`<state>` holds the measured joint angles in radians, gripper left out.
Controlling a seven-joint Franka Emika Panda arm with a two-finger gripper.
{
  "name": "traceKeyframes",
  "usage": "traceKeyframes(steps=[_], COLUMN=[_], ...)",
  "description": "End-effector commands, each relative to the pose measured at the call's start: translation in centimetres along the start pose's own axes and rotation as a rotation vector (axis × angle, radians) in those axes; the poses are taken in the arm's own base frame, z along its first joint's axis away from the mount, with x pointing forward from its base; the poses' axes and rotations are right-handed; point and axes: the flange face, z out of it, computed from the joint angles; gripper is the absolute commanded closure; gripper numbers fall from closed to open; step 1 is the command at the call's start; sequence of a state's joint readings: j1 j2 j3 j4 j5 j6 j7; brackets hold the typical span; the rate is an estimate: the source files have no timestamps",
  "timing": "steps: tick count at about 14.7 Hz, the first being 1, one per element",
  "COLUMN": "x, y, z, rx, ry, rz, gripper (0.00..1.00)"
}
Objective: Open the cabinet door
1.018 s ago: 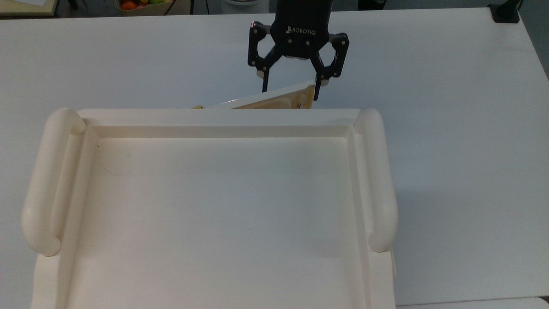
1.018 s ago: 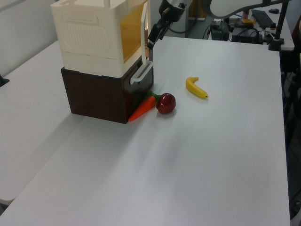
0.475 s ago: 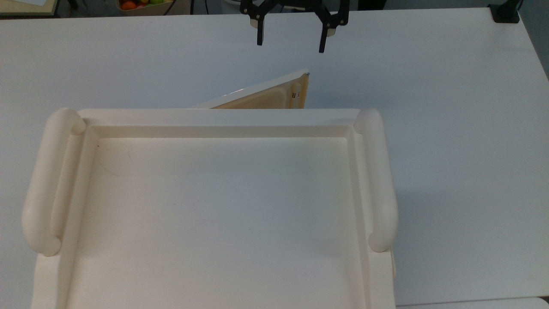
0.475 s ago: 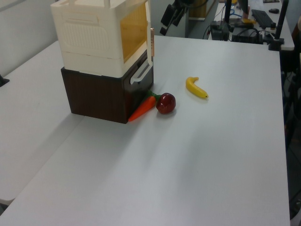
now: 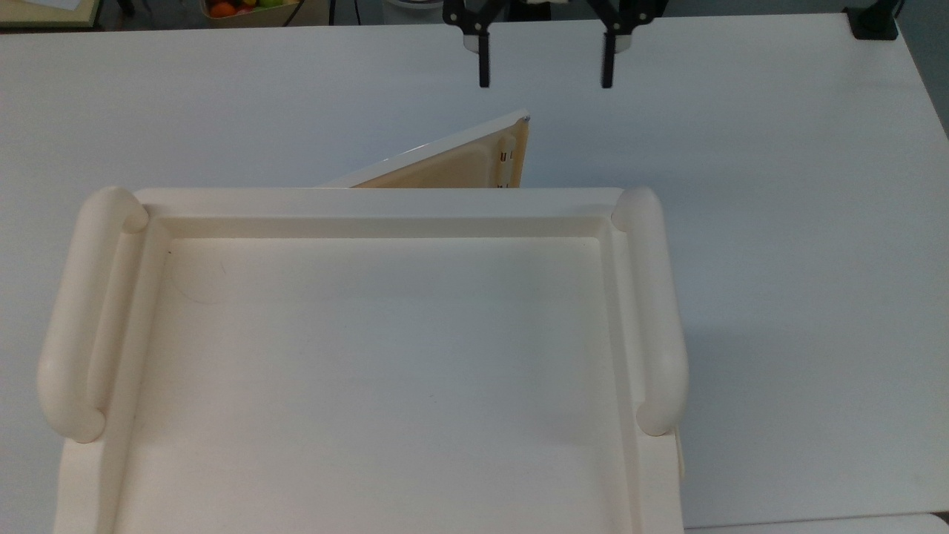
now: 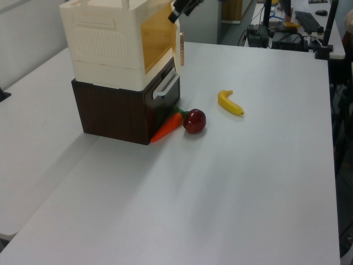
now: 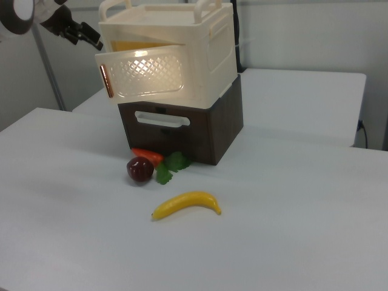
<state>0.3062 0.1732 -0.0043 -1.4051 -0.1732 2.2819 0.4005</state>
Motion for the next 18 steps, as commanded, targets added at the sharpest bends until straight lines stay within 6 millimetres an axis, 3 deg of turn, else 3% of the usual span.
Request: traceKeyframes(steps=[1,7,14,18], x=[0.4,-0.5,-1.6,-2.9], y=[-1.2,-1.4,0.0,0.8], z=[2.0,3.8,2.5,2.8], rx=[0.054,0.042,-0.04,-0.089], ry=[0.103,0.076,-0.094,-0.207], rz=[-0.023,-0.041,-0.04,-0.039], gripper=[0.0,0.0,0.0,0.0])
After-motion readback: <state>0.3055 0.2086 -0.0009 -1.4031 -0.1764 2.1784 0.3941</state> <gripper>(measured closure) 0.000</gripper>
